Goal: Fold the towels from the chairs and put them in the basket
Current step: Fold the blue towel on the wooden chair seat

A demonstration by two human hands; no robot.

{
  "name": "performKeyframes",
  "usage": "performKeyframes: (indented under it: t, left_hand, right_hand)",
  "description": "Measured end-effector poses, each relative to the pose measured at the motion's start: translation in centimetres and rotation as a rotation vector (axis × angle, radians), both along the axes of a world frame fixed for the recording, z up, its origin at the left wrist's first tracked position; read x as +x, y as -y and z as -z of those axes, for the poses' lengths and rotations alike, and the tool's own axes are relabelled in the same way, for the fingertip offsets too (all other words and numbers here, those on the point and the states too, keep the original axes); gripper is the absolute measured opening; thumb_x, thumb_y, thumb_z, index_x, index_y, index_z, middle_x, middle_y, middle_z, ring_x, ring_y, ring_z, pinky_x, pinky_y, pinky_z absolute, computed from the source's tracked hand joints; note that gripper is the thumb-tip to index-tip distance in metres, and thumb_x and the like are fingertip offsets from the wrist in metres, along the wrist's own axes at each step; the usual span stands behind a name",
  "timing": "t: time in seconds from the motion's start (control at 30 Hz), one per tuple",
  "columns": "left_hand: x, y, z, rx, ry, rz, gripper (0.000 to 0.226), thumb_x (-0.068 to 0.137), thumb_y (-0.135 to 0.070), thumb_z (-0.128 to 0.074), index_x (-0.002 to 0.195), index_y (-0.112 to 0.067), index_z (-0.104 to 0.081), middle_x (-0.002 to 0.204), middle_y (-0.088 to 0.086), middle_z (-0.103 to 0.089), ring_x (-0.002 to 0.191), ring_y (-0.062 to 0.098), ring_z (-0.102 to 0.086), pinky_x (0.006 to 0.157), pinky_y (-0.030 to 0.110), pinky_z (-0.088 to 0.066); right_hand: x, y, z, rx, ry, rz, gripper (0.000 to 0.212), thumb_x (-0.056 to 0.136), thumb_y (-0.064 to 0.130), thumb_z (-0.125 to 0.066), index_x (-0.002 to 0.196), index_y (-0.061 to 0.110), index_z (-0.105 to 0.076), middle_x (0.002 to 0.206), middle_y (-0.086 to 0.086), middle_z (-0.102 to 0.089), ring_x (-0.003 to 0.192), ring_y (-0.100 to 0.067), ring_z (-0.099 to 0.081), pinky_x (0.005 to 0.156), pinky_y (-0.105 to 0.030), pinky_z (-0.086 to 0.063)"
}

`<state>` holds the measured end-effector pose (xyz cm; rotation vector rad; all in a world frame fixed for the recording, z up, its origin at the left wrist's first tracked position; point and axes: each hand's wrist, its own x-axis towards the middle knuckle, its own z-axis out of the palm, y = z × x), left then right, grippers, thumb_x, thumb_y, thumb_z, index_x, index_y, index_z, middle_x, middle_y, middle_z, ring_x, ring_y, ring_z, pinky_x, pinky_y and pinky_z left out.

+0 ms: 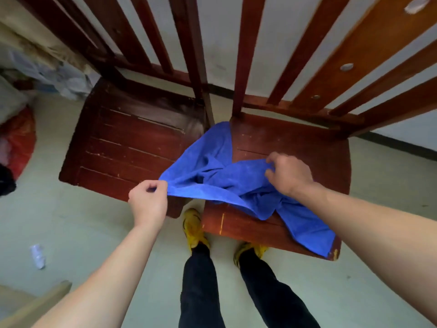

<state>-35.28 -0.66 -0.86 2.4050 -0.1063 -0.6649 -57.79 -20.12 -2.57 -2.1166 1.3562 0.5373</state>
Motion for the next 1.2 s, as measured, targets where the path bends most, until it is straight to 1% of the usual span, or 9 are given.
performKeyframes:
  t: [0.17,0.33,0.47,0.53,0.63,0.77,0.93,1.07,1.2]
  left_hand:
    - [4.2,-0.8,3.6,-0.017,-0.223,-0.359,0.018,0.074,0.008,-0.065,0.079,-0.01,-0.065,0.072,0.008,-0.061,0.073,0.022,-0.059,0.076,0.034,-0.053]
    - [7.7,-1.8,6.8,-0.022,-0.467,-0.402,0.049,0.069,0.013,-0.064,0.112,-0.008,-0.057,0.092,0.015,-0.061,0.072,0.026,-0.057,0.063,0.032,-0.047]
    - [10.0,-2.4,6.6,-0.049,-0.8,-0.281,0.041,0.064,0.014,-0.049,0.101,0.001,-0.061,0.09,0.017,-0.062,0.076,0.027,-0.057,0.059,0.027,-0.044]
    - [10.9,-2.5,5.8,-0.019,-0.757,-0.249,0.029,0.066,0.016,-0.042,0.077,-0.005,-0.059,0.077,0.012,-0.056,0.067,0.023,-0.05,0.058,0.025,-0.039]
    - [13.3,-3.0,4.6,-0.044,-0.601,-0.234,0.016,0.058,0.005,-0.046,0.064,-0.01,-0.048,0.065,0.006,-0.043,0.059,0.018,-0.038,0.055,0.026,-0.033]
    - [17.3,-4.3,4.4,-0.086,-0.487,-0.276,0.026,0.047,-0.009,-0.046,0.073,-0.009,-0.05,0.071,0.007,-0.039,0.067,0.02,-0.033,0.057,0.033,-0.028]
    - [21.5,-6.5,5.8,-0.048,-0.34,-0.353,0.01,0.066,-0.004,-0.056,0.072,-0.009,-0.05,0.067,0.007,-0.043,0.061,0.019,-0.038,0.055,0.032,-0.035]
    - [24.5,-9.0,8.5,0.094,-0.258,-0.354,0.022,0.072,-0.009,-0.065,0.063,-0.015,-0.046,0.063,0.006,-0.049,0.061,0.022,-0.047,0.065,0.042,-0.054]
    - [26.1,-9.8,9.4,0.265,-0.151,-0.171,0.02,0.073,-0.011,-0.07,0.076,-0.018,-0.051,0.077,0.012,-0.063,0.072,0.03,-0.061,0.074,0.04,-0.053]
  right_hand:
    - [9.1,-0.3,2.7,-0.033,0.098,0.035,0.038,0.088,0.036,-0.059,0.121,0.017,-0.055,0.122,-0.012,-0.06,0.111,-0.034,-0.057,0.086,-0.039,-0.046]
    - [14.8,-0.5,6.8,-0.012,-0.082,0.26,0.059,0.082,0.04,-0.07,0.126,0.011,-0.045,0.124,-0.015,-0.058,0.115,-0.036,-0.057,0.088,-0.041,-0.046]
    - [16.0,-0.9,6.9,-0.027,-0.019,0.46,0.034,0.083,0.029,-0.062,0.114,0.016,-0.061,0.116,-0.011,-0.065,0.109,-0.034,-0.06,0.083,-0.034,-0.046]
    - [17.0,-0.7,5.1,-0.127,0.062,0.508,0.027,0.088,0.028,-0.054,0.114,0.018,-0.059,0.115,-0.011,-0.065,0.108,-0.036,-0.058,0.083,-0.036,-0.043]
    - [21.0,-0.1,1.7,-0.229,0.193,0.459,0.025,0.092,0.026,-0.05,0.116,0.019,-0.054,0.115,-0.012,-0.064,0.108,-0.036,-0.058,0.081,-0.037,-0.041]
    - [28.5,0.6,-0.6,-0.175,0.413,0.353,0.017,0.093,0.021,-0.049,0.109,0.018,-0.053,0.099,-0.004,-0.064,0.095,-0.029,-0.06,0.074,-0.034,-0.043]
    - [36.2,0.0,0.0,-0.138,0.494,0.151,0.017,0.093,0.017,-0.048,0.109,0.016,-0.052,0.095,0.0,-0.06,0.089,-0.022,-0.059,0.076,-0.037,-0.048]
    - [40.9,-1.0,2.7,-0.097,0.486,0.026,0.021,0.091,0.014,-0.05,0.111,0.015,-0.052,0.102,-0.003,-0.06,0.092,-0.022,-0.058,0.075,-0.034,-0.047]
    - [42.0,-1.8,5.2,-0.058,0.361,-0.158,0.048,0.089,0.01,-0.055,0.135,0.02,-0.044,0.131,-0.006,-0.049,0.116,-0.024,-0.049,0.091,-0.032,-0.043]
